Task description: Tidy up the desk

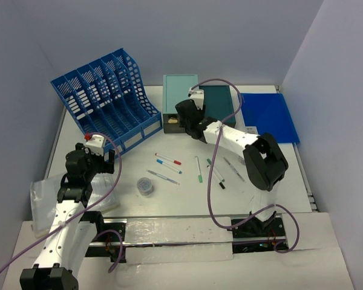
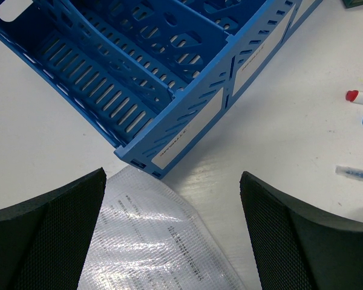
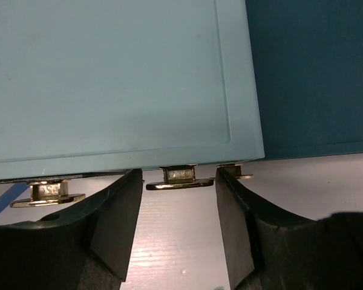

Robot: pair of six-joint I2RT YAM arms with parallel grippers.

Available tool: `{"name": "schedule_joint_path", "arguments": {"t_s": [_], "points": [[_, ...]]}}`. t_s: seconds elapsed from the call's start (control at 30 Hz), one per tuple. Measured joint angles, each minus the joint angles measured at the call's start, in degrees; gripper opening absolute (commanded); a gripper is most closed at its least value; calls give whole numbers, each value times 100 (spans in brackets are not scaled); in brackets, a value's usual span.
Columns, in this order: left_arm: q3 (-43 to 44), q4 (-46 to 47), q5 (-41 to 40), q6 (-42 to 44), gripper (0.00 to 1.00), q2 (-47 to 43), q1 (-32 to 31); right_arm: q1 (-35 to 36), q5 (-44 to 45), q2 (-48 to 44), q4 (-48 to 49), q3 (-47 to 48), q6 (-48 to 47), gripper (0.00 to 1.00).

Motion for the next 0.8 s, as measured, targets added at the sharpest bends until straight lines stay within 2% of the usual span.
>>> {"name": "schedule_joint_path", "arguments": {"t_s": [0.17, 0.33, 0.5, 0.8], "points": [[0, 0, 0, 0, 98, 6, 0, -4, 31, 0, -26, 12, -35, 26], [0, 0, 0, 0, 98, 7, 0, 0, 39, -3, -12, -1, -34, 10], [0, 2, 0, 0, 98, 7, 0, 104, 135, -172, 270, -339, -24, 7], [0, 2, 2, 2, 98, 9, 0, 747, 420, -1393, 346, -1800, 286, 7]]}}
